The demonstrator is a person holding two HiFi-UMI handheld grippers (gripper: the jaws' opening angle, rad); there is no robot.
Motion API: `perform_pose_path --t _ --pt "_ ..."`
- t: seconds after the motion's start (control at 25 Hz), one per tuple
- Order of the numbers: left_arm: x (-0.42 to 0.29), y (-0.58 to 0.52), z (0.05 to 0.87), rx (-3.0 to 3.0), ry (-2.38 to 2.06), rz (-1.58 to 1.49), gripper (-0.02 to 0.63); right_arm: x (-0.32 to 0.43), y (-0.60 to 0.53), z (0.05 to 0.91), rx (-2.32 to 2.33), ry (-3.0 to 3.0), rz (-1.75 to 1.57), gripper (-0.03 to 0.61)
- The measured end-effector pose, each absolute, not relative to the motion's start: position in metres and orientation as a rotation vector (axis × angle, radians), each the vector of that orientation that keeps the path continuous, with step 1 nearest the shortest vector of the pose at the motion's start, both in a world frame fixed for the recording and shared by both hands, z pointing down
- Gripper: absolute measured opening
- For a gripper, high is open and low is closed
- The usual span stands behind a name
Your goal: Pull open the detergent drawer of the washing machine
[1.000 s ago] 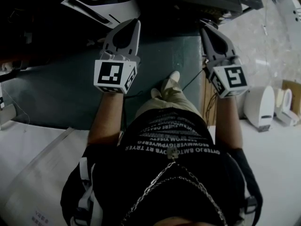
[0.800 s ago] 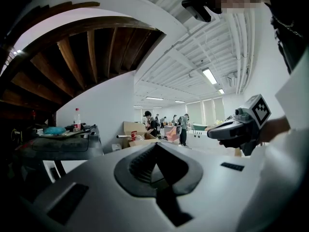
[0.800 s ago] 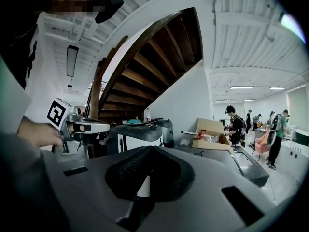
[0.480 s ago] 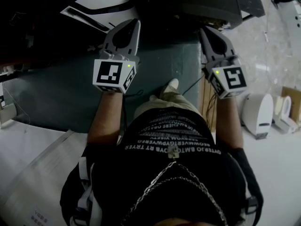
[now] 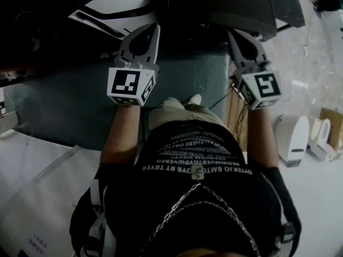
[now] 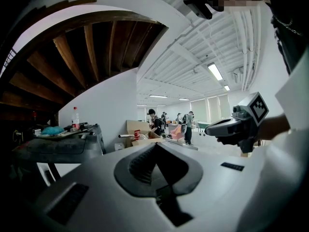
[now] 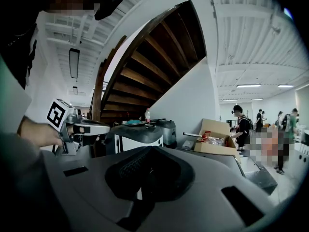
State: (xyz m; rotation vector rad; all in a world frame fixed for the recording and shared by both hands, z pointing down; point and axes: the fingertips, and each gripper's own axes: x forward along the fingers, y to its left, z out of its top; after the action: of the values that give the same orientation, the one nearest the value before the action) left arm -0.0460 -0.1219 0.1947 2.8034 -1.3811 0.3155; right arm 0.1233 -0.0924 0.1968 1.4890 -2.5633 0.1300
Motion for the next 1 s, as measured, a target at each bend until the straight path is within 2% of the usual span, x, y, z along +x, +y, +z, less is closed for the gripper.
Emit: perform_pose_path --t 0.56,1.0 --pt "-0.068 -0.154 0.272 2.709 -1.349 0.429 0.003 0.121 -0.133 0.277 1.458 -2.521 0.246 -0.014" --pt "-0.052 -0.208 0.352 2.701 -1.227 0.522 0.003 0.122 -0.179 0.357 1.437 -2.440 0.353 -0.014"
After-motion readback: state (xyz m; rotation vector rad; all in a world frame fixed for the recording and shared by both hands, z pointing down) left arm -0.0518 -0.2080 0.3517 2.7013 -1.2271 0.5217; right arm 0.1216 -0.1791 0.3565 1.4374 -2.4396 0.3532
